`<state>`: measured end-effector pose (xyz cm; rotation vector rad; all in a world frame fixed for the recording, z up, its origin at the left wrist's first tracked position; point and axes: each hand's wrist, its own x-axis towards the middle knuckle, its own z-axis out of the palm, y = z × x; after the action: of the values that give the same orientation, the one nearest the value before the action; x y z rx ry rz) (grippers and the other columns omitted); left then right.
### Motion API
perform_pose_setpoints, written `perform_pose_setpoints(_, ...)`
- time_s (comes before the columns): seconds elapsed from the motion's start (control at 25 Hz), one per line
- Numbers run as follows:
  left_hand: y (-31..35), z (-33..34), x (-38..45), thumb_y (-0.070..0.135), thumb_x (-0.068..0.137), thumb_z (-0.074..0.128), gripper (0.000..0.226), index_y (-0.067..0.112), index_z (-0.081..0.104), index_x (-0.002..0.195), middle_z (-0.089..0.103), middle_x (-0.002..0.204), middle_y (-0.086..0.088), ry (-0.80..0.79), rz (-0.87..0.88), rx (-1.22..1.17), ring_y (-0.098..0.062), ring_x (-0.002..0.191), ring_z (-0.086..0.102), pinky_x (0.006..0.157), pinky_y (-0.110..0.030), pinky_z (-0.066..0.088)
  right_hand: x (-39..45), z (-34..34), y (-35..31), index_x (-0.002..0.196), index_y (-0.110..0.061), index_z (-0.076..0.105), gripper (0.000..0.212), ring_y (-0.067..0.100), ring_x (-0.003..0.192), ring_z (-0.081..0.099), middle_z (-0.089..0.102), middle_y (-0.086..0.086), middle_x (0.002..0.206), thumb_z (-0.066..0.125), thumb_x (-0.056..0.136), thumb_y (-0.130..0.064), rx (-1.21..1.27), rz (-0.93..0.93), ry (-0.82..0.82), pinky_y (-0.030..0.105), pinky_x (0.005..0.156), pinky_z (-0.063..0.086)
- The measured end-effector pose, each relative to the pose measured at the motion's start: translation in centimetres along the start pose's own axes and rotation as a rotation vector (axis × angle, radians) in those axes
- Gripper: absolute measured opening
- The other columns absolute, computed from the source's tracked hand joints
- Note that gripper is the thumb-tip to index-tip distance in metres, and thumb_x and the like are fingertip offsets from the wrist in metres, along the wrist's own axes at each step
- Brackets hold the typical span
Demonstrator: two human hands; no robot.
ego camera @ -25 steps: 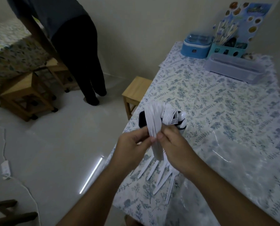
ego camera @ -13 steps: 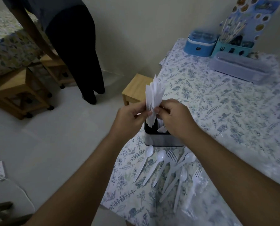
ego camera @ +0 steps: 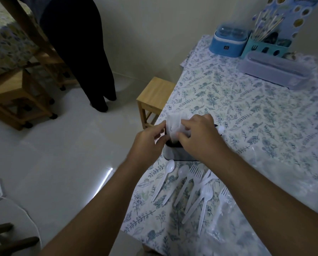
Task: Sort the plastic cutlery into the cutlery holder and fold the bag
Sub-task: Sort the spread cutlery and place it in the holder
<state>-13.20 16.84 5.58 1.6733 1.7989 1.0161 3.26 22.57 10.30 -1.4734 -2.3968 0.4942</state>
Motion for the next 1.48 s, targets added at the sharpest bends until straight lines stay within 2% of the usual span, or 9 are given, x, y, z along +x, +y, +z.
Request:
perform_pose_setpoints(0.12,0.9,-0.6,-1.0,0.018,0.095,0.066,0.051,0.022,0.054,0.144,0.066,0.129,0.001,0.097,-0.042,0.182,-0.014,0.114,0.063,0.099,-0.029,0.051,-1.1,-0.8,0.7,0.114,-0.008,0.073,0.030,0.026,0.103,0.041,0.067,0.008,0.098,0.067,0.091,-0.026,0.060,-0.013,0.111,0.032,0.082,0.037)
perform_pose_setpoints(0.24,2.4,-0.1,-4.2,0.012,0.093,0.067,0.029,0.017,0.067,0.122,0.062,0.106,0.010,0.348,-0.080,0.078,-0.001,0.090,0.062,0.083,-0.005,0.044,-4.2,-2.0,1.2,0.116,-0.015,0.074,0.026,0.019,0.101,0.044,0.066,-0.002,0.092,0.066,0.092,-0.022,0.211,-0.004,0.206,0.026,0.083,0.034)
perform_pose_setpoints(0.4,2.0,5.5,-9.1,0.019,0.095,0.064,0.010,0.020,0.072,0.101,0.064,0.090,0.009,-0.051,-0.329,0.191,0.002,0.073,0.056,0.061,-0.006,0.037,-10.6,-0.1,3.5,0.112,-0.019,0.076,0.021,0.016,0.098,0.054,0.062,-0.012,0.090,0.065,0.094,-0.020,0.336,0.113,0.121,0.028,0.085,0.044)
perform_pose_setpoints(0.64,0.4,12.7,-10.7,0.032,0.093,0.062,0.023,0.011,0.068,0.102,0.069,0.097,-0.005,-0.277,-0.493,0.397,-0.019,0.086,0.065,0.071,-0.026,0.049,-17.0,4.4,7.4,0.112,-0.018,0.077,0.021,-0.002,0.084,0.059,0.070,-0.008,0.098,0.065,0.095,-0.018,0.434,0.375,-0.126,0.003,0.075,0.040)
perform_pose_setpoints(0.84,1.6,11.4,-11.7,0.026,0.096,0.063,0.027,0.009,0.074,0.078,0.071,0.068,-0.007,-0.230,-0.640,0.062,-0.012,0.056,0.063,0.054,-0.024,0.053,-18.9,4.8,8.5,0.118,-0.027,0.071,0.024,0.008,0.098,0.068,0.072,-0.010,0.103,0.066,0.094,-0.026,0.716,0.656,-0.198,0.030,0.092,0.055)
perform_pose_setpoints(0.96,4.4,10.7,-13.3,0.033,0.092,0.069,0.021,0.015,0.073,0.082,0.064,0.068,0.002,-0.468,-0.634,-0.210,-0.007,0.057,0.055,0.054,-0.021,0.046,-18.7,5.0,8.1,0.117,-0.021,0.062,0.024,0.016,0.103,0.070,0.074,-0.003,0.106,0.066,0.095,-0.030,1.042,0.817,-0.238,0.037,0.094,0.057)
perform_pose_setpoints(1.12,3.6,12.7,-12.8,0.042,0.087,0.072,0.025,0.017,0.066,0.090,0.063,0.079,0.007,-0.270,-0.449,0.102,-0.009,0.071,0.061,0.057,-0.018,0.043,-18.9,4.8,8.3,0.097,0.004,0.063,0.018,0.024,0.081,0.069,0.072,0.011,0.087,0.053,0.101,-0.010,1.173,0.894,-0.150,0.035,0.071,0.058)
perform_pose_setpoints(1.36,1.7,14.3,-11.4,0.017,0.091,0.065,0.014,0.014,0.056,0.100,0.066,0.089,-0.003,-0.212,-0.389,0.277,-0.020,0.082,0.065,0.068,-0.030,0.053,-20.0,4.7,9.7,0.116,-0.005,0.066,0.018,0.022,0.082,0.059,0.061,0.012,0.095,0.057,0.100,-0.004,1.320,1.044,-0.035,0.049,0.091,0.055)
perform_pose_setpoints(1.48,1.6,14.0,-11.7,0.012,0.093,0.061,0.011,0.013,0.058,0.103,0.069,0.091,-0.005,-0.167,-0.418,0.232,-0.019,0.081,0.067,0.071,-0.035,0.058,-19.9,4.5,10.0,0.119,0.000,0.065,0.022,0.019,0.076,0.055,0.058,0.009,0.088,0.056,0.100,-0.004,1.423,1.111,-0.006,0.042,0.083,0.054)
